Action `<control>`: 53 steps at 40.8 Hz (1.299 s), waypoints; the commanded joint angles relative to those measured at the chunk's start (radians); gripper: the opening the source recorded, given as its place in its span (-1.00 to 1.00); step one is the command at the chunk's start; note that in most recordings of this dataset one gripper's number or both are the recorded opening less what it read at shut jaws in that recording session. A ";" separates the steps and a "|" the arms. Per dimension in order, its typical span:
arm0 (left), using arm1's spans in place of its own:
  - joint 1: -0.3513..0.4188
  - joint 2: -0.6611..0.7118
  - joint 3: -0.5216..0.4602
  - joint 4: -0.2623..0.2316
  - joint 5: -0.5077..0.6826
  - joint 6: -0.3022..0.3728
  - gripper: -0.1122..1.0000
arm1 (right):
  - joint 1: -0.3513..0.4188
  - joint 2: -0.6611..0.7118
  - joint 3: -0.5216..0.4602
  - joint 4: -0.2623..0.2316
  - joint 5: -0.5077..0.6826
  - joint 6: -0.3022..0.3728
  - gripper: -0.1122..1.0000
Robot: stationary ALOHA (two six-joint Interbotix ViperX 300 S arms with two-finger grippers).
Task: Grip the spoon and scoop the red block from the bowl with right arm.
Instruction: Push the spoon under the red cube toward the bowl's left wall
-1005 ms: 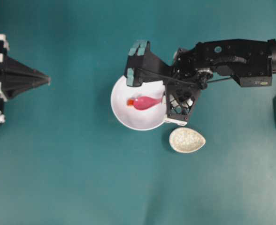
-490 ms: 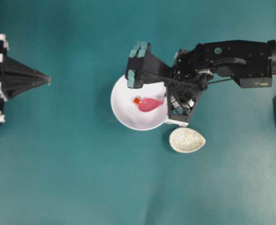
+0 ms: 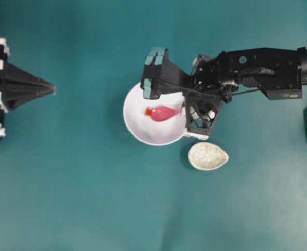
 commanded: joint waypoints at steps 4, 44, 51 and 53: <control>0.002 0.003 -0.025 0.003 -0.009 0.003 -0.80 | 0.003 -0.006 -0.020 -0.002 -0.015 0.003 -0.36; 0.002 0.003 -0.026 0.003 -0.014 0.002 -0.80 | 0.003 -0.003 -0.018 -0.002 -0.189 0.021 -0.36; 0.002 0.003 -0.025 0.003 -0.012 0.002 -0.80 | 0.003 -0.011 -0.014 -0.002 -0.224 0.023 -0.36; 0.002 0.003 -0.026 0.003 -0.011 0.002 -0.80 | 0.005 -0.012 -0.011 -0.002 -0.227 0.023 -0.36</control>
